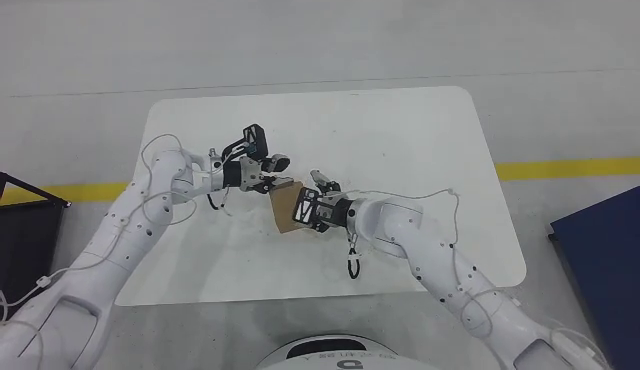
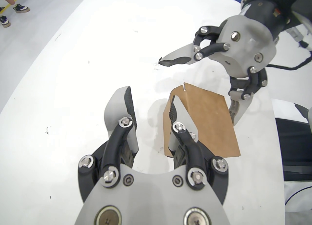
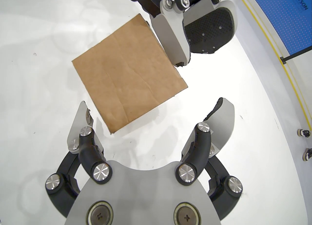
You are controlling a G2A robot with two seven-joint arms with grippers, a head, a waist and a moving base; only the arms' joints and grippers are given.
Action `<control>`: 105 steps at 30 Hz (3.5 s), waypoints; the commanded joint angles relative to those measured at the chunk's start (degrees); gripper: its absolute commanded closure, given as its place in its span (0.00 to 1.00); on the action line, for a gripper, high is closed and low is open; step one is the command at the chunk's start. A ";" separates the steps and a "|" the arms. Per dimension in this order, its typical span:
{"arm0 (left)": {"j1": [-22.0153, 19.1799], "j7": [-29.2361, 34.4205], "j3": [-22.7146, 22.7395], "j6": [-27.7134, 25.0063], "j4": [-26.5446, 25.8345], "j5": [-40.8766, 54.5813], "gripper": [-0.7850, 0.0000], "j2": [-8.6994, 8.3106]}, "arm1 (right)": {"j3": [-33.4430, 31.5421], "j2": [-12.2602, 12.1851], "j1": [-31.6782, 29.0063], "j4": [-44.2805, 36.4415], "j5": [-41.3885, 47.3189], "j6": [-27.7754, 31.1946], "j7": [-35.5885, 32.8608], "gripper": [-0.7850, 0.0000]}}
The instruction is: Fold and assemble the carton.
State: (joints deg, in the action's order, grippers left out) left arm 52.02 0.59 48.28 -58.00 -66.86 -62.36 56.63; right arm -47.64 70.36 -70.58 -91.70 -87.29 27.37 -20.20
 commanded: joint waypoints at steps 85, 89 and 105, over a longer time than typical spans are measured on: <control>6.33 8.19 10.45 12.65 -0.83 1.99 0.50 -2.11 | 3.64 6.07 7.53 11.08 14.67 -7.05 6.02 0.21; 7.59 11.39 10.60 10.16 -1.34 4.26 0.51 -2.31 | 3.53 6.26 7.85 11.13 14.85 -7.01 5.81 0.23; 10.96 1.80 14.85 10.21 -5.98 0.58 0.52 -3.04 | 3.35 6.78 7.99 11.80 14.77 -6.82 4.72 0.25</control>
State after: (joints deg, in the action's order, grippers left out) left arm 63.13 1.85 63.56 -46.01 -73.21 -62.44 53.51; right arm -44.25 77.11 -62.61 -79.81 -72.45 20.53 -15.61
